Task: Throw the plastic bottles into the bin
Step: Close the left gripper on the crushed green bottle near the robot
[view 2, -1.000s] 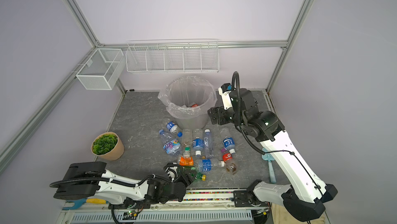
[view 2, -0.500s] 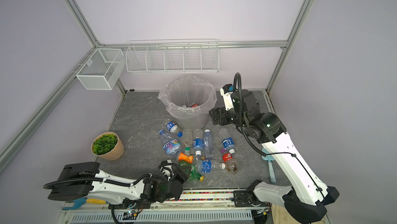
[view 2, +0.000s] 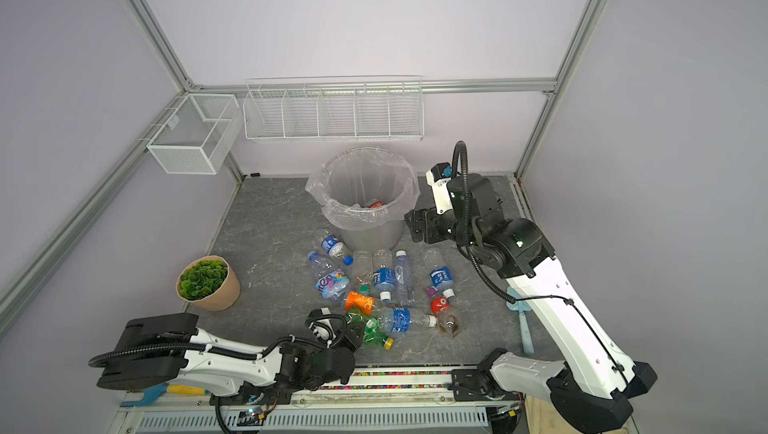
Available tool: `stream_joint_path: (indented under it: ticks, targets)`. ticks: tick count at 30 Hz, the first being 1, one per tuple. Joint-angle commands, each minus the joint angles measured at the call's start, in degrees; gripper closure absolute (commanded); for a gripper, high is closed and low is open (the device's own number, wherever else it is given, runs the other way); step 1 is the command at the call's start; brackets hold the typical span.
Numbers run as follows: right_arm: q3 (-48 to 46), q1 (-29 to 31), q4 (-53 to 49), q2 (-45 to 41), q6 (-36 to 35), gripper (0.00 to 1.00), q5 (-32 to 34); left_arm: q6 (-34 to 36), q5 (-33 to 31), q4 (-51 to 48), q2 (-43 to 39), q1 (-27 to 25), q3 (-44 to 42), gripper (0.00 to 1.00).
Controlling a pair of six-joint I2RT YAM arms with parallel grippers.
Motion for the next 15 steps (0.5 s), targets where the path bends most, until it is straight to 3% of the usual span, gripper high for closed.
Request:
stream_joint_path:
  ticks: [1, 15]
  targets:
    - [-0.38, -0.44, 0.77, -1.52, -0.62, 0.12, 0.55, 1.76, -2.34, -4.79, -2.23, 0.43, 1.90, 0.77]
    - [-1.87, -0.57, 0.68, -3.65, -0.87, 0.12, 1.50, 8.76, -1.30, -23.79, -11.16, 0.08, 10.89, 0.83]
